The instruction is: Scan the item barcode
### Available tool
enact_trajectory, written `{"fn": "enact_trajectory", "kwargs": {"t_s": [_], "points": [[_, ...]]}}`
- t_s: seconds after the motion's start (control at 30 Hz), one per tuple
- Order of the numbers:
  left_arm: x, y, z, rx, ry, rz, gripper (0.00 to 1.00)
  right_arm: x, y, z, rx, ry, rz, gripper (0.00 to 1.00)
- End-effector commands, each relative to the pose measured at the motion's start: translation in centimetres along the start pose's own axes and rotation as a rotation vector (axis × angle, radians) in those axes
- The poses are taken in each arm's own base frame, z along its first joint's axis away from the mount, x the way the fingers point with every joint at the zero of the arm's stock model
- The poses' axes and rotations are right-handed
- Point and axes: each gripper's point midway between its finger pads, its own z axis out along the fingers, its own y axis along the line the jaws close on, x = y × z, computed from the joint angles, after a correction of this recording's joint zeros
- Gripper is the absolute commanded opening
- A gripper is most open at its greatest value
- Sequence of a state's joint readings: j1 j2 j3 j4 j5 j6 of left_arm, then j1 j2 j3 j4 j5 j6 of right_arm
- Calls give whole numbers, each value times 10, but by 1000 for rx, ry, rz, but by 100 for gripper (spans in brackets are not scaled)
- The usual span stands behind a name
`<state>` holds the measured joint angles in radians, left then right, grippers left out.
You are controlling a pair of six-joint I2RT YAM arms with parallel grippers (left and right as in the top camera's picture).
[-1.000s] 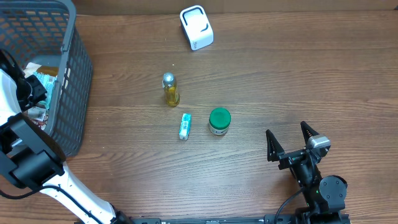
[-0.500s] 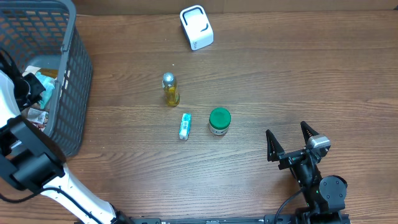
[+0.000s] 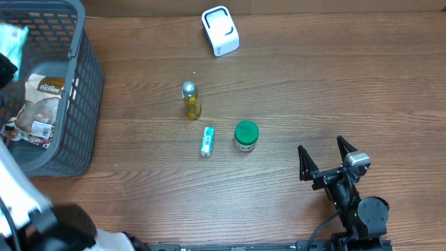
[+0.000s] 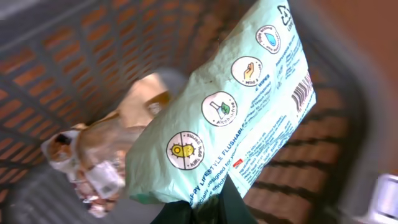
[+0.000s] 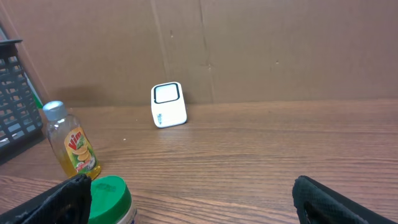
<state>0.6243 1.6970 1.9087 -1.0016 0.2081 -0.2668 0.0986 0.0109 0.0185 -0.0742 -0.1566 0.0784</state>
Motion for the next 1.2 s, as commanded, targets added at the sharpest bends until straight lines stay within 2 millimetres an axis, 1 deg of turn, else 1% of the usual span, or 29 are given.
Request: {"fn": "enact_trajectory", "kwargs": {"t_s": [0.0,0.1,0.17,0.27,0.43,0.57,0.67,0.77,0.83,0.93,1.03,1.17], "points": [[-4,-51,-63,242,-53,5,4,2,-2,0,10,-4,-1,100],[6,-76,-92,375,-37,25,4,2,-2,0,10,-3,-1,100],[17,-89,-105,449,-2,26,4,2,-2,0,10,-3,-1,100],[38,-102,-116,531,85,8,4,2,-2,0,10,-3,-1,100],[77,-109,-117,531,252,-34,4,2,-2,0,10,-3,-1,100],[99,-118,-118,517,332,-23,5,2,-2,0,10,-3,-1,100],[115,-121,-115,462,373,-3,5,2,-2,0,10,-3,-1,100],[131,-118,-109,338,415,-29,4,2,-2,0,10,-3,-1,100],[139,-118,-106,262,418,-34,5,2,-2,0,10,-4,-1,100],[151,-127,-104,203,419,-21,4,2,-2,0,10,-3,-1,100],[160,-142,-106,206,417,17,4,2,-2,0,10,-3,-1,100],[165,-160,-108,239,405,54,5,2,-2,0,10,-3,-1,100]]}}
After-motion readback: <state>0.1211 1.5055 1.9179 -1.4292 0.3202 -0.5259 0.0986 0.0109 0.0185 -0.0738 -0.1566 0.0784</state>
